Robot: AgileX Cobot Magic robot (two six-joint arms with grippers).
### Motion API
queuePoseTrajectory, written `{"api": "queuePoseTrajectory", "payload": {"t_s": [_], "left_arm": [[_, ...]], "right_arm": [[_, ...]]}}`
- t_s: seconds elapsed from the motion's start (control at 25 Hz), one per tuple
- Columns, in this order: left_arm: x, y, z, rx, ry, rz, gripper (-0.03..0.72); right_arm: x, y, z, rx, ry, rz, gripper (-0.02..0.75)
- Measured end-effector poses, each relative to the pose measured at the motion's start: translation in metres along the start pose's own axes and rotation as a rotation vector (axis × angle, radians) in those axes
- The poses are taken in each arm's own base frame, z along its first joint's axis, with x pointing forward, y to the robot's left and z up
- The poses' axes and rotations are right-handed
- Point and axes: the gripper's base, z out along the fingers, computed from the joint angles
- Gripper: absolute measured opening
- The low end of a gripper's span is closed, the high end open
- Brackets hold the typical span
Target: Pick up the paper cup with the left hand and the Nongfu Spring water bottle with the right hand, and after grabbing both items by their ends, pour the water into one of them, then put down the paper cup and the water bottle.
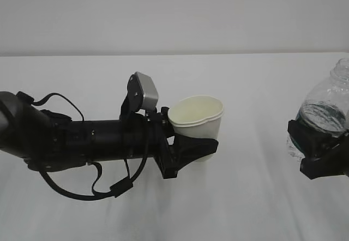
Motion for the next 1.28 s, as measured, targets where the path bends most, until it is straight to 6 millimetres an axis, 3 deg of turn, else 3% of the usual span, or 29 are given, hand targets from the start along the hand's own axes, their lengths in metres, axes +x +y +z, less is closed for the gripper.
{"api": "queuePoseTrajectory", "payload": {"t_s": [0.28,0.48,0.88,1.28], "left_arm": [[-0.005,0.002,0.012,0.010,0.063,0.070,0.452],[-0.003,0.003,0.012,-0.001,0.095,0.071,0.452],[0.006,-0.016,0.024,0.053,0.161,0.051,0.452],[0.011,-0.009,0.034,0.072,0.151,0.007,0.452]], "right_arm": [[0.000,-0.005,0.000,0.056,0.004,-0.048,0.412],[0.001,-0.006,0.000,0.066,0.016,-0.177,0.412],[0.014,-0.006,0.007,0.044,0.090,-0.359,0.412],[0.014,-0.007,0.008,0.053,0.088,-0.442,0.412]]}}
